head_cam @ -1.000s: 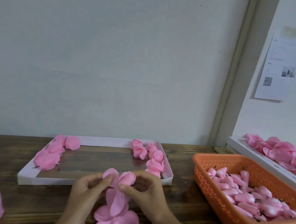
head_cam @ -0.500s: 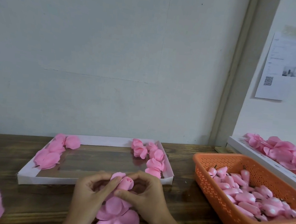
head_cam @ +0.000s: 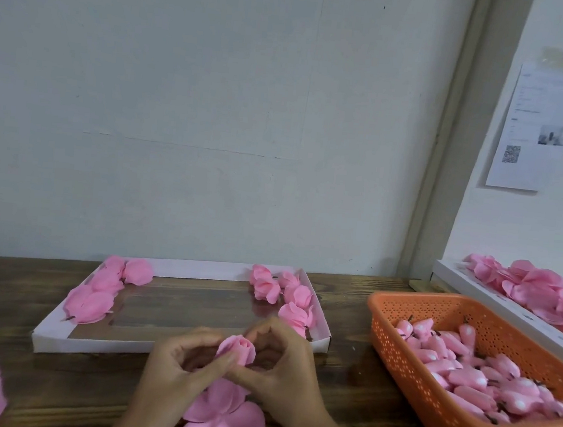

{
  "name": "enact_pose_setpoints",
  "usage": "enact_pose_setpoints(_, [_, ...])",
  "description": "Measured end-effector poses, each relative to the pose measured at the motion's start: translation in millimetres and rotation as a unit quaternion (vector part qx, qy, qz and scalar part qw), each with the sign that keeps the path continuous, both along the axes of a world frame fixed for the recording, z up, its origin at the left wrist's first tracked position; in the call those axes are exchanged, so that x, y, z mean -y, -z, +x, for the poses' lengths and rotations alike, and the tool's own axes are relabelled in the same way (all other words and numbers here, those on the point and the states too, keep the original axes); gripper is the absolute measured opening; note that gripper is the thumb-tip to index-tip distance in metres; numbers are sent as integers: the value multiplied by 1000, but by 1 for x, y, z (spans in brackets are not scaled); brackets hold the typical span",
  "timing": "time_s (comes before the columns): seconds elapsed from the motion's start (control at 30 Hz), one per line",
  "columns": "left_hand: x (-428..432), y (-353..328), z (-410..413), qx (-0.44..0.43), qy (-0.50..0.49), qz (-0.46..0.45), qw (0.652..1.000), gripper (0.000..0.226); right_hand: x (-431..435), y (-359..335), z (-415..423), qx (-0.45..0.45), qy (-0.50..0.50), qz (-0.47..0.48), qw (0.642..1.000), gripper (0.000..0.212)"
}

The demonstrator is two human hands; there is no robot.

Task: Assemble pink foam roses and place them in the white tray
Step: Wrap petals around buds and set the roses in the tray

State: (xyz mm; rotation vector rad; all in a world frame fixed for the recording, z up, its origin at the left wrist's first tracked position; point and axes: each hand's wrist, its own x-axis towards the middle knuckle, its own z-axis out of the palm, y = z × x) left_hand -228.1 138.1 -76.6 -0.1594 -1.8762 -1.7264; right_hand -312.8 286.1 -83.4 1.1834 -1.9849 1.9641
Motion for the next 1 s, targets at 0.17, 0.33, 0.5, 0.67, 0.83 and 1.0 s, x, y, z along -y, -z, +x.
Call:
enact_pose_setpoints(0.17, [2, 1, -2, 15, -24, 36, 999, 16, 0, -2, -2, 42, -22, 22, 999, 40])
enact_pose_setpoints(0.33, [9, 1, -3, 30, -7, 37, 999, 17, 0, -2, -7, 93, -94, 21, 991, 34])
enact_pose_setpoints(0.5, [13, 5, -6, 47, 5, 77, 996, 23, 0, -5, -7, 98, -104, -3, 990, 24])
enact_pose_setpoints(0.67, [23, 11, -8, 100, 6, 77, 992, 35, -4, -3, -14, 152, -94, -38, 983, 21])
enact_pose_setpoints(0.83, [23, 15, -9, 158, 0, 173, 972, 18, -5, -4, -16, 158, -94, -38, 982, 19])
enact_pose_setpoints(1.0, [17, 15, -11, 144, -50, 229, 961, 11, -5, -6, -14, 136, -129, -8, 982, 20])
